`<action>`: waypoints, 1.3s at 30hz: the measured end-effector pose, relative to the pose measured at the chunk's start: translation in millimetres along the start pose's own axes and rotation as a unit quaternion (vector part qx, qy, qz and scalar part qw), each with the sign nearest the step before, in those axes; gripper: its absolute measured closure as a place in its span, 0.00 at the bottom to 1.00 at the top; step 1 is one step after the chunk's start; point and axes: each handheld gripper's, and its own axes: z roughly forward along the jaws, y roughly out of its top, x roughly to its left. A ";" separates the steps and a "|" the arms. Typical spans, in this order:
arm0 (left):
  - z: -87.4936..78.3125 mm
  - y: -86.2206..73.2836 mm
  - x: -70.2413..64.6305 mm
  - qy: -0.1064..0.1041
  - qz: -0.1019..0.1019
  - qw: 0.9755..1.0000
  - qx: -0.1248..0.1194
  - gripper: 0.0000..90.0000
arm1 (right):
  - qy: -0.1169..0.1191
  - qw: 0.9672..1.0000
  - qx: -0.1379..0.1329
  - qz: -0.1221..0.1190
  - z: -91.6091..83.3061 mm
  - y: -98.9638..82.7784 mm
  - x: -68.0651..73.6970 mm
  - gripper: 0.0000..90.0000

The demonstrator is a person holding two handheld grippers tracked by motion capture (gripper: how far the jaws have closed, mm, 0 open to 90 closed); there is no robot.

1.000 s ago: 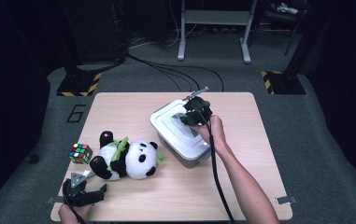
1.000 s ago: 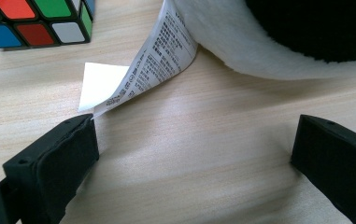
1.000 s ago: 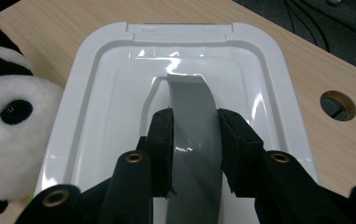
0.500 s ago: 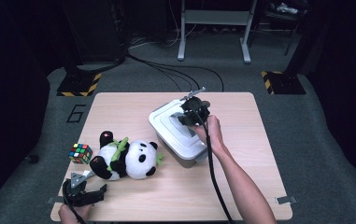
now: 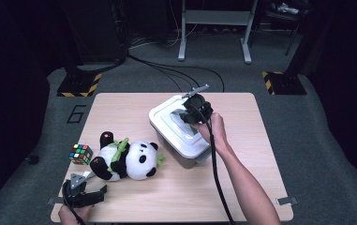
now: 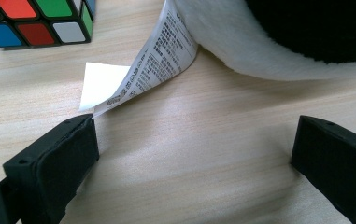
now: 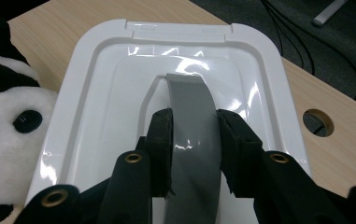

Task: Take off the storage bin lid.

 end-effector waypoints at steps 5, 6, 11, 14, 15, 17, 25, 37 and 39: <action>0.2 0.0 -0.2 0.000 0.000 1.000 0.000 0.01 | 0.001 1.000 -0.004 0.004 -8.0 1.1 -1.3 0.74; 0.0 0.1 -0.2 0.001 0.001 1.000 0.001 0.01 | 0.001 1.000 -0.008 0.001 -9.3 1.2 -2.9 0.74; -0.6 0.0 0.8 -0.003 -0.004 1.000 -0.001 0.01 | -0.002 1.000 -0.010 -0.003 -15.5 1.0 -7.4 0.74; -0.3 -0.1 0.8 -0.003 -0.004 1.000 -0.002 0.00 | -0.004 1.000 -0.013 0.008 -19.7 0.8 -9.7 0.74; -1.0 0.4 0.7 -0.003 -0.001 1.000 0.005 0.01 | -0.003 1.000 -0.017 0.005 -20.6 0.8 -11.3 0.74; 0.0 0.1 0.0 -0.001 0.000 1.000 0.001 0.00 | -0.005 1.000 -0.019 0.006 -24.2 0.5 -14.4 0.74; 0.2 0.2 -1.0 0.003 0.007 1.000 0.004 0.00 | -0.014 0.999 -0.039 0.009 -42.1 -2.8 -28.2 0.74; -0.7 0.1 -1.1 0.000 0.010 1.000 0.007 0.00 | -0.028 0.998 -0.047 0.030 -59.6 -12.0 -48.5 0.74; 0.1 -0.3 -1.5 0.002 0.008 1.000 0.002 0.00 | -0.032 0.998 -0.048 0.032 -62.5 -14.0 -52.0 0.74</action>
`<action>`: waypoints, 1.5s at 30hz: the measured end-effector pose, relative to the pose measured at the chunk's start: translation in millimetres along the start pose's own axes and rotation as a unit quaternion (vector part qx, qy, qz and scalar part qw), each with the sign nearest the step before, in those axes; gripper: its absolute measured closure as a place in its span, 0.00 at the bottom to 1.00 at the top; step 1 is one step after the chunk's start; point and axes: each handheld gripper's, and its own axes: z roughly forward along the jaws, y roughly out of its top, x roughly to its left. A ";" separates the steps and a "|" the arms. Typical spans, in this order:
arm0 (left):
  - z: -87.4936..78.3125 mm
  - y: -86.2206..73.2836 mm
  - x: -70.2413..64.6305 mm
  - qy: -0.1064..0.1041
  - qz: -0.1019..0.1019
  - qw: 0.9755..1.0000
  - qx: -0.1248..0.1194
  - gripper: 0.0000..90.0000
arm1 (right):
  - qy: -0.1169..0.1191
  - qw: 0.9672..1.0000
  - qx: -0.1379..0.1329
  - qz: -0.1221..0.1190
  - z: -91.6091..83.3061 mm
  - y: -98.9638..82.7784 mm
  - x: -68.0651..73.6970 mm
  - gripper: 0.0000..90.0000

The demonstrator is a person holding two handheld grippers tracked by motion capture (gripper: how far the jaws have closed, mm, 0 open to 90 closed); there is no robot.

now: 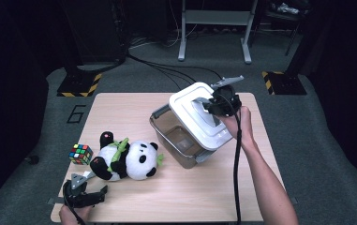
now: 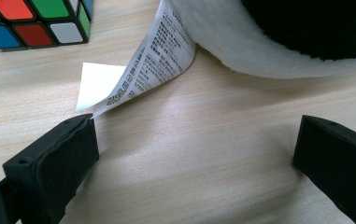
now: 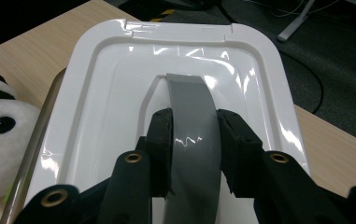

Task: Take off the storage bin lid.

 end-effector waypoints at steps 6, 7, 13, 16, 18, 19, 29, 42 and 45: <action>-0.1 -0.3 0.0 -0.002 -0.002 1.000 -0.001 0.00 | -0.013 1.000 -0.004 0.009 -8.1 -5.1 -14.0 0.74; -0.5 -0.2 0.5 -0.002 0.000 1.000 0.001 0.00 | -0.015 1.000 -0.003 0.012 -9.7 -6.0 -16.2 0.74; -0.3 -0.3 0.3 -0.001 -0.003 1.000 -0.002 0.01 | -0.027 0.999 -0.007 0.021 -17.3 -11.9 -29.1 0.74; -0.3 -0.3 0.4 -0.001 -0.002 1.000 -0.001 0.01 | -0.033 0.999 -0.006 0.029 -19.4 -15.0 -34.8 0.74; -0.3 -0.3 0.3 -0.001 -0.002 1.000 -0.002 0.01 | -0.037 0.999 -0.005 0.034 -19.9 -17.2 -38.9 0.74; -0.3 -0.3 0.3 -0.001 -0.002 1.000 -0.001 0.01 | -0.039 0.999 -0.005 0.036 -19.9 -18.2 -41.4 0.74; -0.3 -0.3 0.3 -0.001 -0.002 1.000 -0.001 0.01 | -0.063 0.995 0.007 0.073 -13.7 -32.9 -70.3 0.74; -0.3 -0.3 0.2 0.000 -0.003 1.000 -0.002 0.01 | -0.094 0.990 0.024 0.103 0.9 -52.1 -90.9 0.74; -0.3 -0.3 0.2 -0.001 -0.003 1.000 -0.002 0.01 | -0.099 0.988 0.027 0.118 6.1 -56.2 -93.5 0.74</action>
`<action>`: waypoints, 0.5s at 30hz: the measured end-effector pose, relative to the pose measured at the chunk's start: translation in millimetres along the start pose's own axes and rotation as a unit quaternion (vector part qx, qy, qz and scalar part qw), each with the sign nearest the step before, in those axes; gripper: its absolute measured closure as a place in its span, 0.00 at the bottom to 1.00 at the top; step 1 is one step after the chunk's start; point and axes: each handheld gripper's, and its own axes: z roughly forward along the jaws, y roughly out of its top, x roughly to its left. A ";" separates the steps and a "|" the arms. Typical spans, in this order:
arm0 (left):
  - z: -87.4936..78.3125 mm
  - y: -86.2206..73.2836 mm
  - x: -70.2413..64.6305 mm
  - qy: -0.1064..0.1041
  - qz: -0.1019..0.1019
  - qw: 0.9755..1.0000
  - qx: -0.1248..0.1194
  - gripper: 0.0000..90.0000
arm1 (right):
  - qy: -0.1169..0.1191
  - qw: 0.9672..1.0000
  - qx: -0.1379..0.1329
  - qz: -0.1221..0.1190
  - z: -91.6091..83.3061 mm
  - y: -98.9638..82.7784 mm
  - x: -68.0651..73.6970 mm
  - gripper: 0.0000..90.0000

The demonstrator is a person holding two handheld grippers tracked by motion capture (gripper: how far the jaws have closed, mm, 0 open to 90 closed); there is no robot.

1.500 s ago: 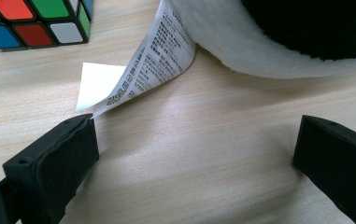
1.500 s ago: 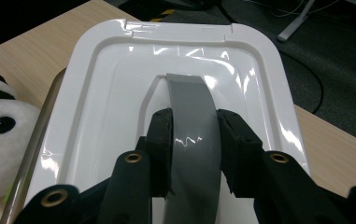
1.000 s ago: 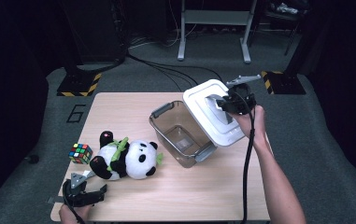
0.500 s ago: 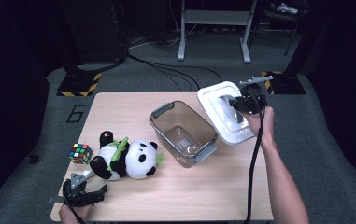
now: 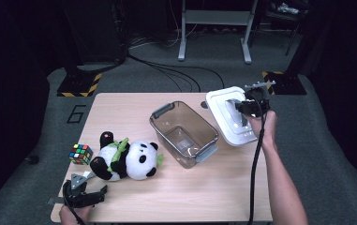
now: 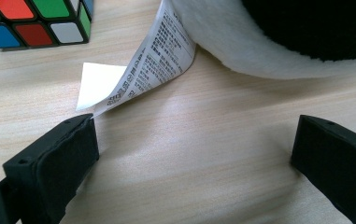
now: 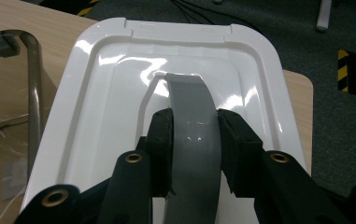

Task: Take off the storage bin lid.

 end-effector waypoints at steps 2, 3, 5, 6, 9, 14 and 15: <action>0.0 0.0 0.0 0.000 0.000 1.000 0.000 0.01 | -0.005 1.000 0.006 0.007 5.5 -3.1 -1.2 0.74; 0.1 0.0 0.0 0.000 0.000 1.000 0.000 0.01 | -0.006 1.000 0.006 0.010 7.3 -4.1 -1.6 0.74; 0.0 0.0 0.0 0.000 0.000 1.000 0.000 0.01 | -0.009 1.000 0.006 0.017 11.3 -6.6 -3.0 0.74; 0.0 0.0 0.0 0.000 0.000 1.000 0.000 0.01 | -0.010 1.000 0.006 0.021 13.6 -8.1 -3.8 0.74; 0.1 -0.1 -0.2 0.000 -0.001 1.000 0.000 0.01 | -0.016 0.999 0.005 0.040 21.2 -13.0 -6.5 0.74; 0.0 0.0 0.0 0.000 0.000 1.000 0.000 0.01 | -0.037 0.998 0.004 0.054 34.1 -21.6 -8.6 0.74; 0.1 0.0 -0.1 0.000 0.000 1.000 0.000 0.01 | -0.040 0.998 0.004 0.056 37.0 -23.7 -8.8 0.74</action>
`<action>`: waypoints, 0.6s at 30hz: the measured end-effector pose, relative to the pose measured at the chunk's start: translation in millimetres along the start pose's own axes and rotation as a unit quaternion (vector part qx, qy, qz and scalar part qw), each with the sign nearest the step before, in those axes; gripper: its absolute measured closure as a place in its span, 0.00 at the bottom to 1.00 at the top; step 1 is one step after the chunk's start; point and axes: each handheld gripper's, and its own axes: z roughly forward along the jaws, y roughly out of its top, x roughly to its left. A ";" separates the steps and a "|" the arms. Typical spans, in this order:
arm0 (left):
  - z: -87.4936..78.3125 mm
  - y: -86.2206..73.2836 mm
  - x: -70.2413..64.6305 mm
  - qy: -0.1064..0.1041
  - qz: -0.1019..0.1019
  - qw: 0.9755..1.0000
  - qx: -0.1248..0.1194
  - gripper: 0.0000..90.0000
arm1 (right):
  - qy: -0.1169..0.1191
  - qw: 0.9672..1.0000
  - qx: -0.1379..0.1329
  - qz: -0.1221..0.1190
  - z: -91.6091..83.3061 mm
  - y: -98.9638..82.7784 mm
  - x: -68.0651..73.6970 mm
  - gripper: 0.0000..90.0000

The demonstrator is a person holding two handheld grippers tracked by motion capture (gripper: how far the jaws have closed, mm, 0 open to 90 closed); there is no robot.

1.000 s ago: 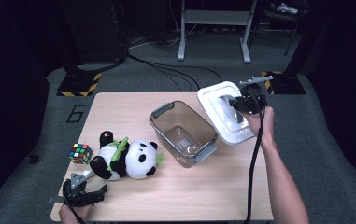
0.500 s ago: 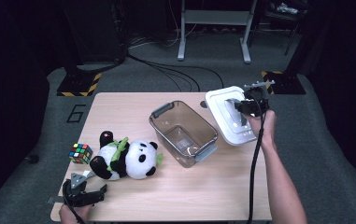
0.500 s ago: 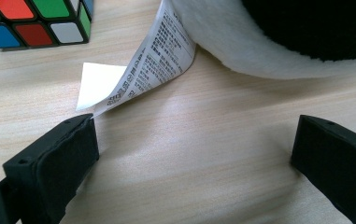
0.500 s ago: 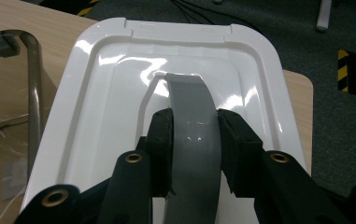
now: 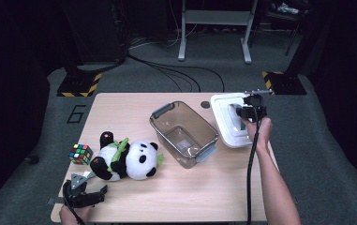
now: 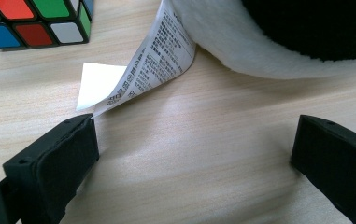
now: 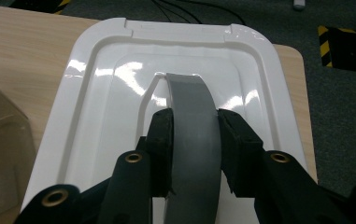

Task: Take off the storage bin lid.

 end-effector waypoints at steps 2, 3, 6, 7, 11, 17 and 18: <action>0.0 0.0 0.1 0.000 0.001 1.000 0.000 0.01 | -0.012 1.000 0.000 0.001 5.9 -4.1 0.5 0.74; 0.0 0.0 0.1 0.000 0.001 1.000 0.000 0.01 | -0.017 1.000 0.002 0.001 8.7 -6.1 0.9 0.74; 0.0 0.0 -0.1 0.000 0.000 1.000 0.000 0.01 | -0.026 1.000 0.003 0.002 17.5 -12.6 1.3 0.74; 0.0 0.0 0.0 0.000 0.000 1.000 0.000 0.01 | -0.028 1.000 0.006 0.005 20.2 -14.5 2.0 0.74; 0.0 0.0 0.0 0.000 0.000 1.000 0.000 0.01 | -0.035 0.999 0.014 0.007 32.7 -21.9 3.8 0.74; 0.0 0.0 0.0 0.000 0.000 1.000 0.000 0.01 | -0.045 0.998 0.027 0.020 49.1 -32.3 4.1 0.74; 0.0 0.0 0.1 0.000 0.001 1.000 0.000 0.01 | -0.048 0.998 0.028 0.022 51.3 -33.7 3.9 0.74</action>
